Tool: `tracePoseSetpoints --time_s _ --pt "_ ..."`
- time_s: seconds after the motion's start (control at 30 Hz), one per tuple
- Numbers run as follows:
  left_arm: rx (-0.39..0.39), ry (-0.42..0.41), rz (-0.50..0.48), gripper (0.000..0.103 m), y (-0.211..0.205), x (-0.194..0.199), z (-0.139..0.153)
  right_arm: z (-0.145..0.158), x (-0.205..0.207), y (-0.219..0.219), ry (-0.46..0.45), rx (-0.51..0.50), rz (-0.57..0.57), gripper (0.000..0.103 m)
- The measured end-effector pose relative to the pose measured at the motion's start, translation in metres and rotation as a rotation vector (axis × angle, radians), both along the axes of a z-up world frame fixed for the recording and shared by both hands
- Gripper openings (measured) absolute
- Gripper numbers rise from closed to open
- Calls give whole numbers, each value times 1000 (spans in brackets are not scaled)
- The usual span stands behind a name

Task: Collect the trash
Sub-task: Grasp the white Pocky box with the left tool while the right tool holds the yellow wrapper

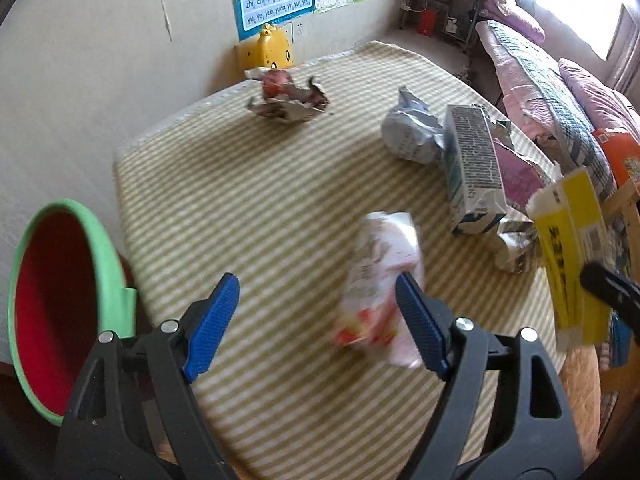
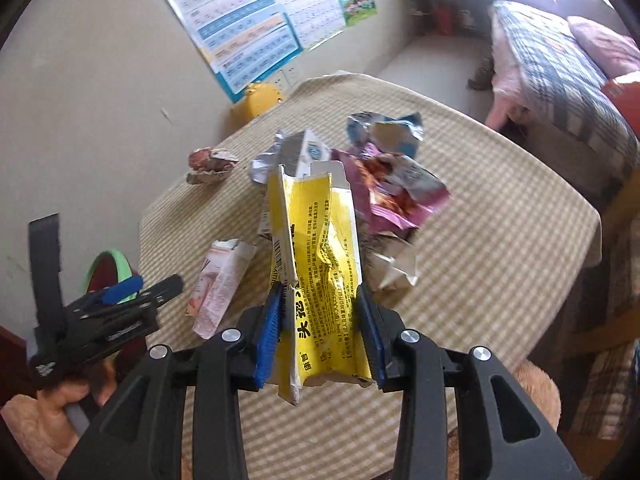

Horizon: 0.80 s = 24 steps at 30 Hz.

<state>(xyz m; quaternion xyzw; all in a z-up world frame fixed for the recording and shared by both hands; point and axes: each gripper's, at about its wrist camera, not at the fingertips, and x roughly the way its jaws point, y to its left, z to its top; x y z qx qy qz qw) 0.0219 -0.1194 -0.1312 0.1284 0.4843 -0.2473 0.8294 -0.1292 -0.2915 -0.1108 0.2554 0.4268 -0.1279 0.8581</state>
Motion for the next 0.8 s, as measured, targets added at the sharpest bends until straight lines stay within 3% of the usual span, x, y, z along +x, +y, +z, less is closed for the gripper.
tracePoseSetpoints --time_s 0.13,0.23,0.37,0.5,0.8 --pt "47 -61 -26 78 -25 -10 -7 0 -9 0 -16 11 7 36" --pt "69 -38 -31 76 -33 -7 -15 -3 -10 1 -25 24 15 36" --pt "55 19 -13 65 -34 0 -23 -7 -11 4 -29 44 32 36" --pt "46 26 -49 42 -38 -4 -20 -13 -6 13 -4 63 80 38" --pt "10 89 35 40 -8 9 -18 -38 6 35 98 111 169 39"
